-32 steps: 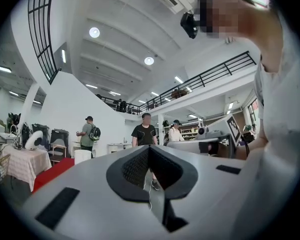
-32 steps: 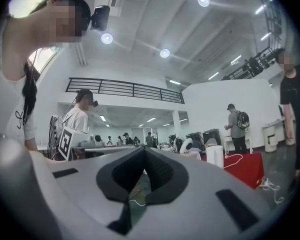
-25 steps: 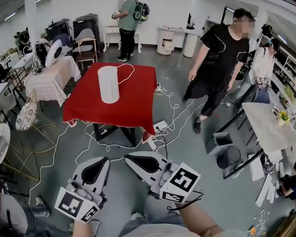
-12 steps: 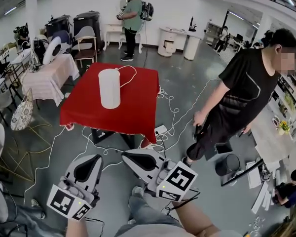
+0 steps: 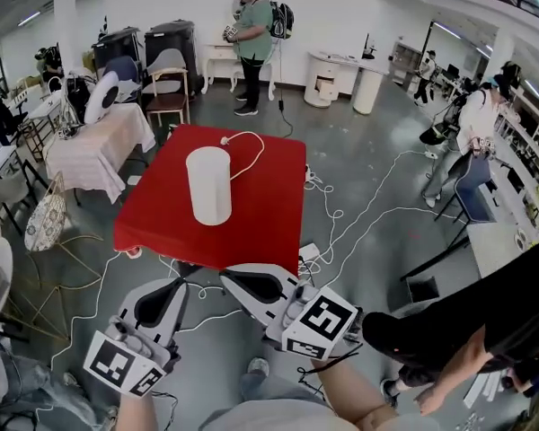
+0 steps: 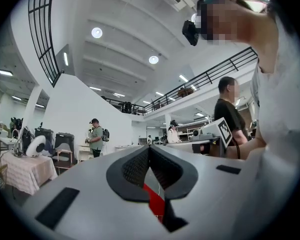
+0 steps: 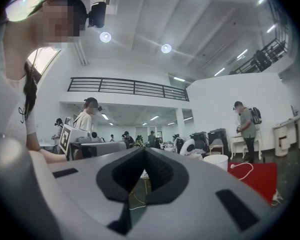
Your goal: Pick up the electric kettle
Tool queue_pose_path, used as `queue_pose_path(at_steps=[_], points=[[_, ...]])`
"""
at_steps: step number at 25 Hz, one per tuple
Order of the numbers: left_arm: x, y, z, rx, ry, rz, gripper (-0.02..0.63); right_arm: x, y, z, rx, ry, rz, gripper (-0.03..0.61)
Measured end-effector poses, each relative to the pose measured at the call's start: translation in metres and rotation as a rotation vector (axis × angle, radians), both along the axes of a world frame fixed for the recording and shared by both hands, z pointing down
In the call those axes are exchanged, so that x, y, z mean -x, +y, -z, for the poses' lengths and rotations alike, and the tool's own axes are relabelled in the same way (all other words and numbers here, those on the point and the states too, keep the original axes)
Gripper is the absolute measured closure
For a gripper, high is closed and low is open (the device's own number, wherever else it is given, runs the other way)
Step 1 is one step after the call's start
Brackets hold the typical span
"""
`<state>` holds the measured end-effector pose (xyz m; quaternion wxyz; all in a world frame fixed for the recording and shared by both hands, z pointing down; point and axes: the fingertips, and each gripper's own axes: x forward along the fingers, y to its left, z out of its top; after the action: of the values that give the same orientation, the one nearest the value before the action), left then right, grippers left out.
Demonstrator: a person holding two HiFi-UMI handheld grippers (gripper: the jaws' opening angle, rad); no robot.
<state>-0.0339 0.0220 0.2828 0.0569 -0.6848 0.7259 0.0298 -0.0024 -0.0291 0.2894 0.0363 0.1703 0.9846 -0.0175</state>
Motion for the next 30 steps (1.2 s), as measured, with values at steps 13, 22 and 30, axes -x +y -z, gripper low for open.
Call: queue_pose_path(at_steps=[13, 22, 30], points=[[0.085, -0.055, -0.013, -0.008, 0.015, -0.042, 0.604, 0.076, -0.062, -0.023, 0.0, 0.043, -0.064, 0.572], [0.143, -0.073, -0.009, 0.015, 0.015, -0.211, 0.604, 0.129, -0.074, -0.02, 0.028, 0.038, -0.219, 0.572], [0.198, -0.075, -0.035, 0.07, -0.003, -0.353, 0.604, 0.181, -0.061, -0.024, 0.041, 0.023, -0.356, 0.572]])
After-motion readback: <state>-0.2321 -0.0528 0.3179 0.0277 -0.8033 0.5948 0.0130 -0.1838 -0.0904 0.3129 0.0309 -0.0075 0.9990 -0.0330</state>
